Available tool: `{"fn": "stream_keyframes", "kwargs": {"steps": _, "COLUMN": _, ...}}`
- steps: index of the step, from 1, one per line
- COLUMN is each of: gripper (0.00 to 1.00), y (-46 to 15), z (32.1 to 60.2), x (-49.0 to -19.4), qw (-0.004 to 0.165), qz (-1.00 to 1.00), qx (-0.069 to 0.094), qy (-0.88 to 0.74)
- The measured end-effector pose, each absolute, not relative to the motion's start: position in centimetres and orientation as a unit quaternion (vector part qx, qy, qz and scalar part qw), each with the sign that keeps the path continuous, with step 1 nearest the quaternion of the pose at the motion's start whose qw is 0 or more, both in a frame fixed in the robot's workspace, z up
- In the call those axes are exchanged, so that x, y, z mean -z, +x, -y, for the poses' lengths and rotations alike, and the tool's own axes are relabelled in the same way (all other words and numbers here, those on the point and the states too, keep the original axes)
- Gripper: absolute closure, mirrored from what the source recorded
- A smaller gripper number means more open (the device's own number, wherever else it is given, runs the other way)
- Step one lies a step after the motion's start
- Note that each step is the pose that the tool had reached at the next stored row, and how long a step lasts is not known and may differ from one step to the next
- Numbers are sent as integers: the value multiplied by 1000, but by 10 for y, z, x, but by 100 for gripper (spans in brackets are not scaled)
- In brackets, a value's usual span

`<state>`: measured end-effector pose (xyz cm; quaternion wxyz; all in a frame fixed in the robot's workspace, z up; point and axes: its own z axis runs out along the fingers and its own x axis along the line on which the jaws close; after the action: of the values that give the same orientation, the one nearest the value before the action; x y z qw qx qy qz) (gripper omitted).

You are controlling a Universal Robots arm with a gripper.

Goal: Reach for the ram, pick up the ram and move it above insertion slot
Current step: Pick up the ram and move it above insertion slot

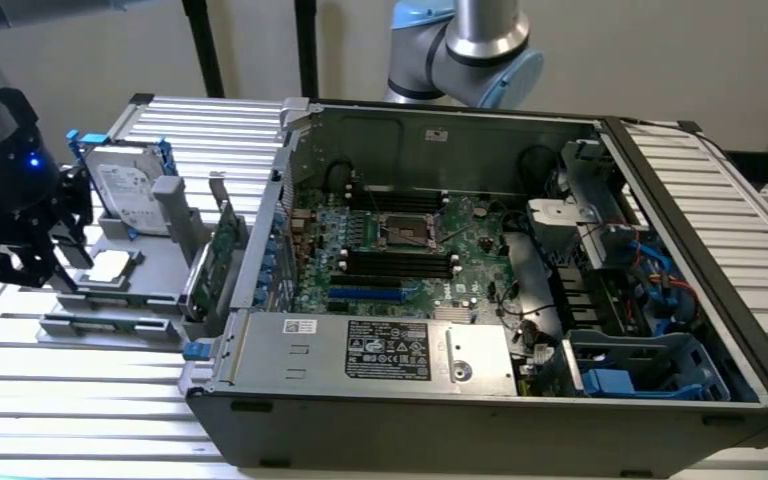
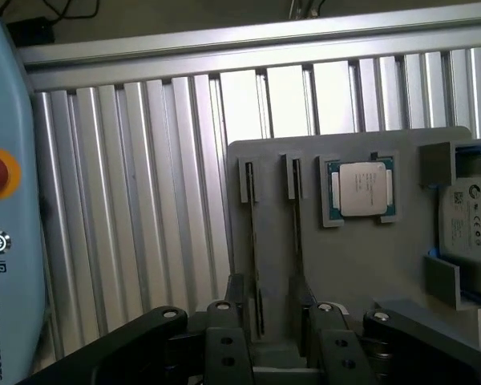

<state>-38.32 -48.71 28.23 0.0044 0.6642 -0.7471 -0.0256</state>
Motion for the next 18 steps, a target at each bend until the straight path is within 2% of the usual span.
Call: {"fn": "stream_keyframes", "kwargs": {"steps": 18, "gripper": 64, "y": -383, "z": 493, "x": -258, "qw": 4, "qz": 740, "qx": 26, "qy": 672}}
